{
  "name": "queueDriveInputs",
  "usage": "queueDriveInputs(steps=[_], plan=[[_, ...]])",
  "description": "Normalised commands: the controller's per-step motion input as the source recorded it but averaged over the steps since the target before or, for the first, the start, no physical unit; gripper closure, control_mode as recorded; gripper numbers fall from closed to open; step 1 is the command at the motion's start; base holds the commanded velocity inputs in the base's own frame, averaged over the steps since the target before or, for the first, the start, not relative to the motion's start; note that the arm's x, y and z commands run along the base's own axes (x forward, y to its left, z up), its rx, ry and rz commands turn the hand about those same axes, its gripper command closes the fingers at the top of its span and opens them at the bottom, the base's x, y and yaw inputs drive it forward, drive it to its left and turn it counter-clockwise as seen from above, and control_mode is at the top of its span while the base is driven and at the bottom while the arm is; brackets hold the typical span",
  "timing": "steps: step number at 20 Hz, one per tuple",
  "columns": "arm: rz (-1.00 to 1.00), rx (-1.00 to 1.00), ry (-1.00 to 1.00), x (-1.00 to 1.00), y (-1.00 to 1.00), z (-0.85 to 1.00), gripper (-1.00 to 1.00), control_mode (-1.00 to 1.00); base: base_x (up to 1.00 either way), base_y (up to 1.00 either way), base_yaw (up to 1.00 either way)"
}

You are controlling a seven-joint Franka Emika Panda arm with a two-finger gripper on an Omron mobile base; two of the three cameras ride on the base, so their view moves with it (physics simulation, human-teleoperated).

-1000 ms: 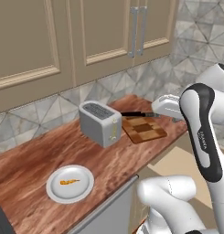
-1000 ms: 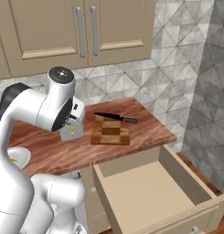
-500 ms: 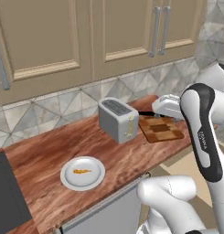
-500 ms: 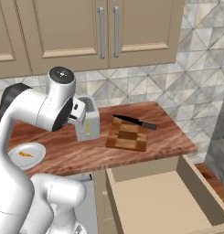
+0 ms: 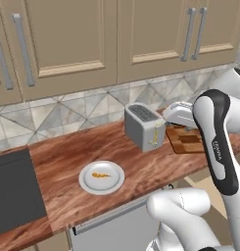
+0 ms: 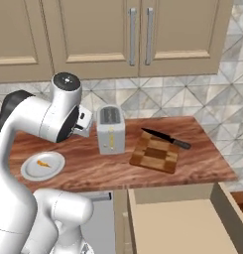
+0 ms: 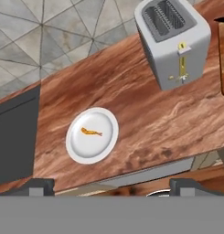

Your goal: Pick up the knife from the drawer and place it on the cutting board. Then place the meat from the plate to the cutting board.

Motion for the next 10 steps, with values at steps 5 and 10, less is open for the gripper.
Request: queueDriveInputs(steps=[5, 10], plan=[[0.0, 0.0, 0.0, 0.0, 0.0, 0.0, -1.0, 1.0, 0.0, -0.1, 0.28], [0.0, 0.0, 0.0, 0.0, 0.0, 0.0, -1.0, 1.0, 0.0, 0.0, 0.27]])
